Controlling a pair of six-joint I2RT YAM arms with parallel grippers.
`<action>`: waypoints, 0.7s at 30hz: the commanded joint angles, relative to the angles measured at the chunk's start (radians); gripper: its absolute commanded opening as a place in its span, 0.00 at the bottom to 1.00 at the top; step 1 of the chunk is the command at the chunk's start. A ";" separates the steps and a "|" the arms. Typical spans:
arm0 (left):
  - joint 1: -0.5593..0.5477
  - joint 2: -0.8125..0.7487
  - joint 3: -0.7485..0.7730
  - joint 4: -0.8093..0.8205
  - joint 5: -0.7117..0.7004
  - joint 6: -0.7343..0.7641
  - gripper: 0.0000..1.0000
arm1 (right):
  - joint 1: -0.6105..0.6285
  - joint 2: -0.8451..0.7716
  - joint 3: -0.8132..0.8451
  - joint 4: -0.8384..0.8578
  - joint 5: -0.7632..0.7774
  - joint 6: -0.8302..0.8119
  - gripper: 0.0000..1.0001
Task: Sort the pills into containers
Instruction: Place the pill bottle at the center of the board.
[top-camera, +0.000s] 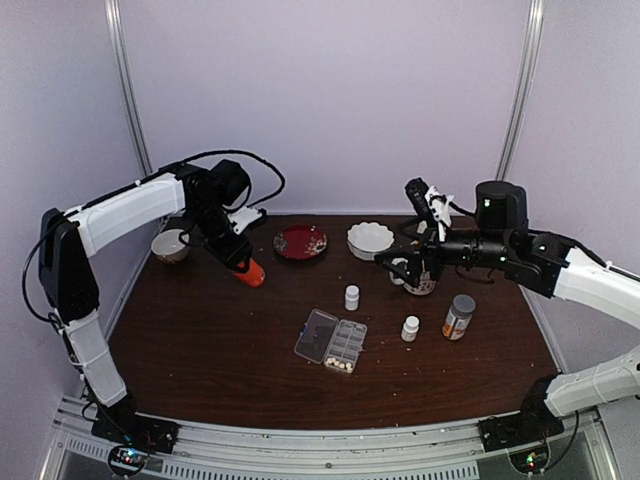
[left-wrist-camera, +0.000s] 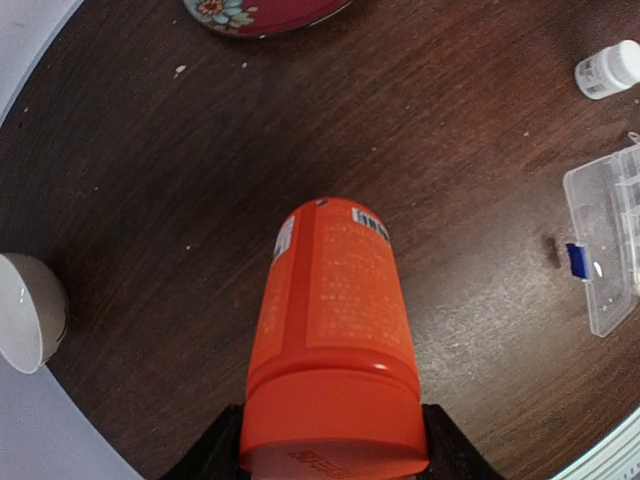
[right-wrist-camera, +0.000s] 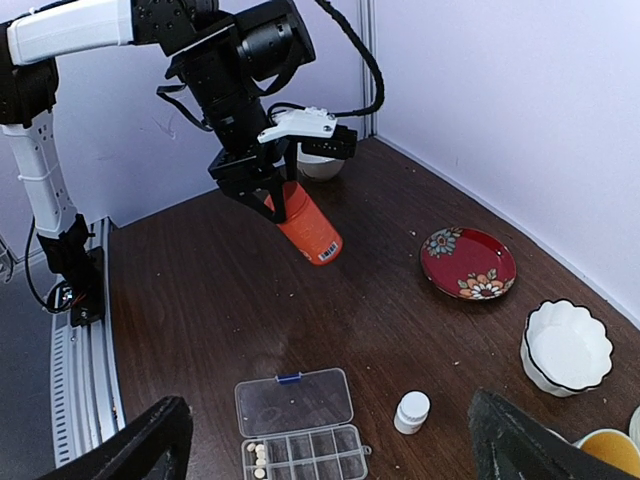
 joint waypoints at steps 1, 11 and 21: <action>0.004 0.103 0.161 -0.204 -0.151 -0.037 0.00 | -0.006 -0.028 -0.040 0.025 0.022 0.027 1.00; 0.058 0.341 0.371 -0.377 -0.070 0.044 0.00 | -0.005 -0.074 -0.134 0.042 0.044 0.059 1.00; 0.061 0.402 0.406 -0.393 -0.107 0.018 0.49 | -0.005 -0.073 -0.193 0.053 0.061 0.094 0.99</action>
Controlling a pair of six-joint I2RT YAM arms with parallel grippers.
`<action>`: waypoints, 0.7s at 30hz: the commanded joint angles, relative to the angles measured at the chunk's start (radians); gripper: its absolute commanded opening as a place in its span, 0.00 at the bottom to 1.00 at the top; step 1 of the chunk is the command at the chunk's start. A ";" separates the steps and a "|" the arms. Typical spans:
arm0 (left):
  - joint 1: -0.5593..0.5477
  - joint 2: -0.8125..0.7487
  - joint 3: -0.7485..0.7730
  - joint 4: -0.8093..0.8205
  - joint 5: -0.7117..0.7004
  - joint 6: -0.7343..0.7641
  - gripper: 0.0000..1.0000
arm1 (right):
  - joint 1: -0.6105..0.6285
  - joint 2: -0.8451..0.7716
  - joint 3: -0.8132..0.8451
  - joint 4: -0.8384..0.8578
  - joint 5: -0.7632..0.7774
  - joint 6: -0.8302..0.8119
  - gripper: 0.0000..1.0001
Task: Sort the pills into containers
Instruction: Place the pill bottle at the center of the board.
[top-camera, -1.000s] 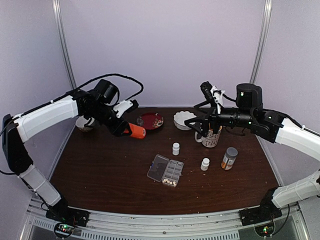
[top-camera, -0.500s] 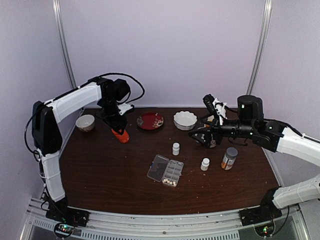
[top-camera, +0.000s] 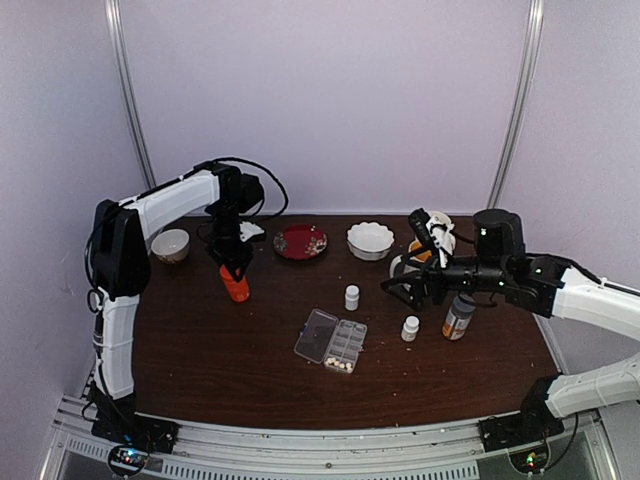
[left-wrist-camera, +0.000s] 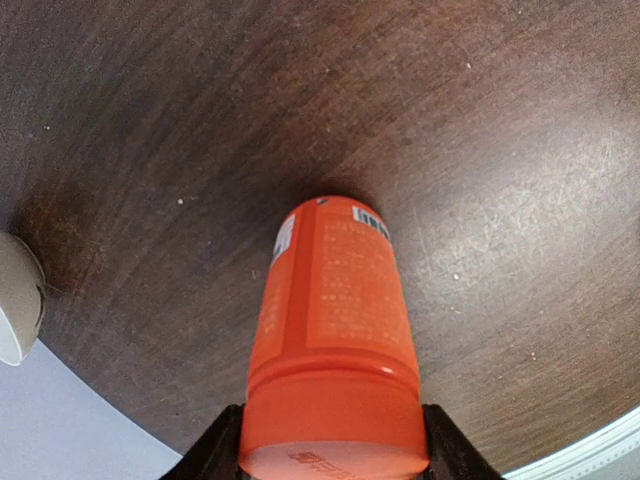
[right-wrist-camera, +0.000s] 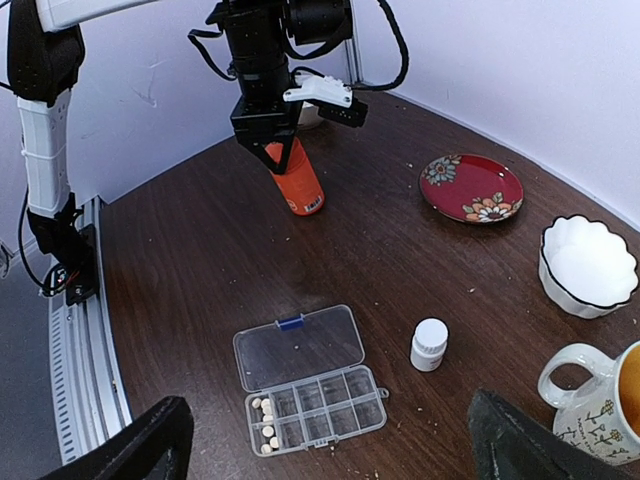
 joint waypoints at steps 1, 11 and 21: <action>0.003 0.014 0.027 -0.043 -0.025 -0.013 0.54 | -0.005 -0.015 -0.026 0.032 0.031 0.019 0.99; 0.003 -0.064 0.037 0.010 -0.011 -0.047 0.98 | -0.005 0.028 -0.017 0.036 0.071 0.028 1.00; 0.001 -0.269 -0.051 0.126 -0.076 -0.135 0.97 | -0.012 0.077 0.087 -0.031 0.234 0.254 1.00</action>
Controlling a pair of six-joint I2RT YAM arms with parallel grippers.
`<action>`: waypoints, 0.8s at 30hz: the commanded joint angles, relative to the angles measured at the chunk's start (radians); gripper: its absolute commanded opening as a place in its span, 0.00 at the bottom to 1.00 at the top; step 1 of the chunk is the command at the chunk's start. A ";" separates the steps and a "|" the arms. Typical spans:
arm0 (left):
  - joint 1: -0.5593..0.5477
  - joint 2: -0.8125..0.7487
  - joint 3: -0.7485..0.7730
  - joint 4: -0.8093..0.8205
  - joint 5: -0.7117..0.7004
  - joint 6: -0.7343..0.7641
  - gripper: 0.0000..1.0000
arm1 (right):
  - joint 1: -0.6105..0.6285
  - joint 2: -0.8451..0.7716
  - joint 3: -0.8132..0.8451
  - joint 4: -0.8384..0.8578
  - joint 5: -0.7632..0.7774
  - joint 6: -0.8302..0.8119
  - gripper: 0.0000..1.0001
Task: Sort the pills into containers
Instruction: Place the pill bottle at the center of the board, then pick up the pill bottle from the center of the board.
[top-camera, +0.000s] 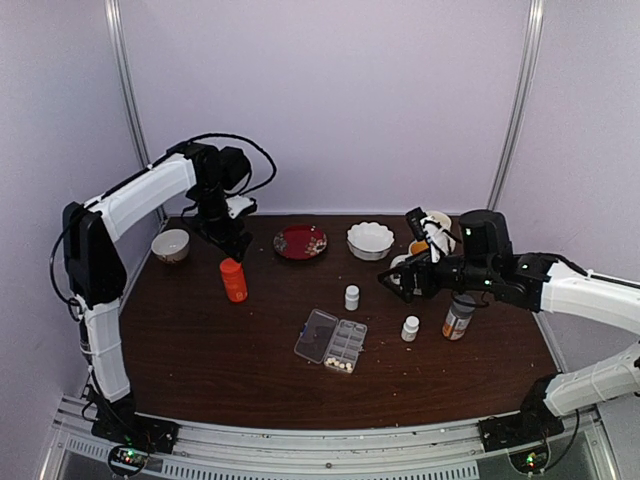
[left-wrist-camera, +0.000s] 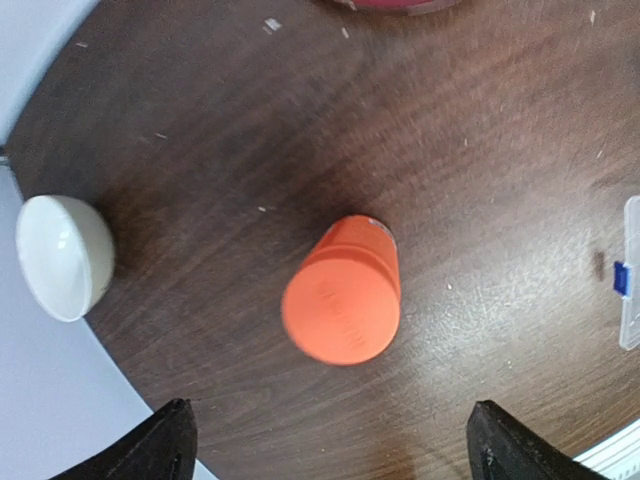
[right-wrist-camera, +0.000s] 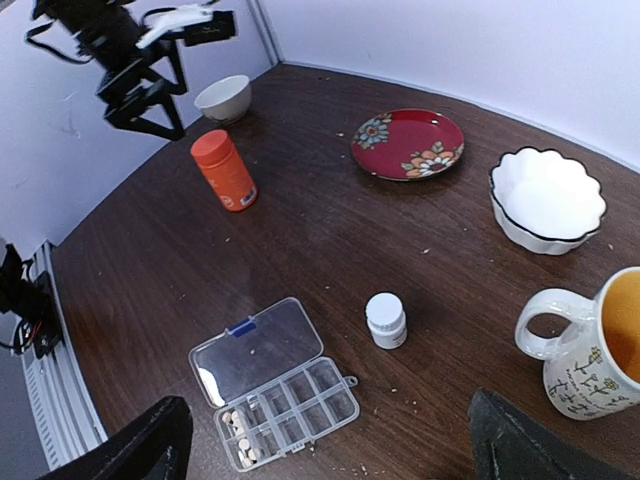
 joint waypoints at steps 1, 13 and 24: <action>0.001 -0.140 -0.051 0.105 -0.040 -0.053 0.97 | -0.014 -0.008 0.064 0.001 0.015 0.104 1.00; 0.001 -0.515 -0.472 0.524 0.055 -0.161 0.97 | 0.054 0.360 0.399 -0.360 0.159 0.063 0.80; 0.001 -0.742 -0.806 0.902 0.188 -0.247 0.98 | 0.099 0.650 0.658 -0.496 0.285 0.096 0.62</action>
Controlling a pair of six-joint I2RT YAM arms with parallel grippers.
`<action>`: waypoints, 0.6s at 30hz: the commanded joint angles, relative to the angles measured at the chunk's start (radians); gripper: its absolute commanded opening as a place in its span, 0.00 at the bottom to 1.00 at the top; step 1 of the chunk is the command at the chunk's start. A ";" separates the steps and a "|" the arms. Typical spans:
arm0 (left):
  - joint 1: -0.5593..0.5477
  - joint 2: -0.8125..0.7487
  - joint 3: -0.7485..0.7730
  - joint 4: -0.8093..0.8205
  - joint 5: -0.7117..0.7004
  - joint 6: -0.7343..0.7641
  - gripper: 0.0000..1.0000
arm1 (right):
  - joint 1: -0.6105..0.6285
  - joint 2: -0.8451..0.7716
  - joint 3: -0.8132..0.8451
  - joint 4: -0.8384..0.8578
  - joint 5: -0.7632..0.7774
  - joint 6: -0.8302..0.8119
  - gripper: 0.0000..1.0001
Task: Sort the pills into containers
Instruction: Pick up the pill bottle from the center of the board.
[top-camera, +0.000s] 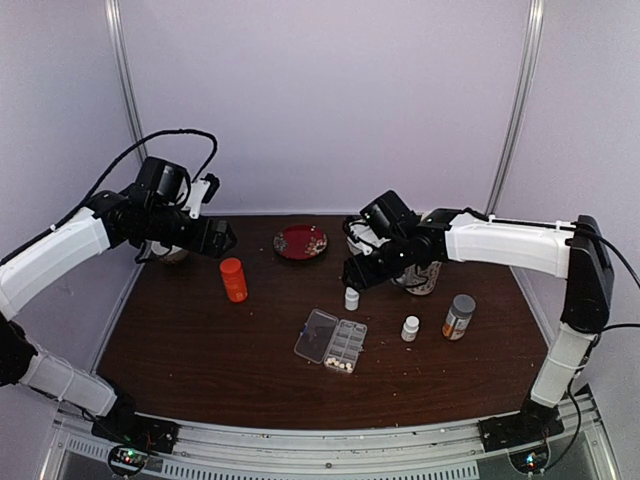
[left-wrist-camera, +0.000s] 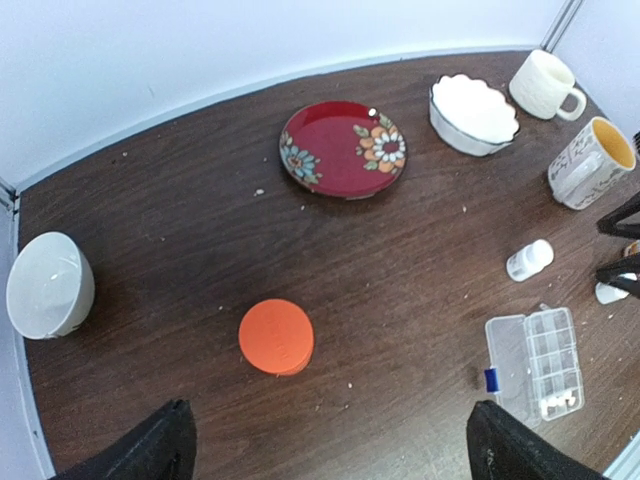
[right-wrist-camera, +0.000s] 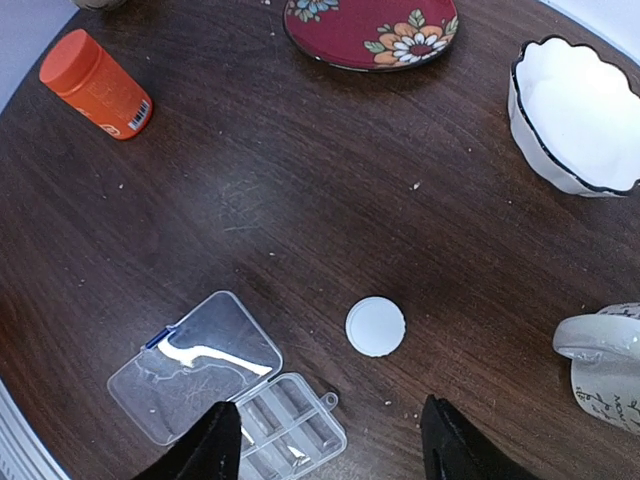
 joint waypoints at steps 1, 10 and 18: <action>0.001 -0.042 -0.045 0.197 0.040 -0.044 0.97 | 0.007 0.071 0.090 -0.075 0.079 0.028 0.62; 0.001 -0.104 -0.111 0.290 0.023 -0.036 0.98 | 0.001 0.194 0.200 -0.120 0.161 0.057 0.59; 0.002 -0.099 -0.127 0.316 0.101 -0.010 0.97 | -0.002 0.283 0.262 -0.152 0.142 0.064 0.51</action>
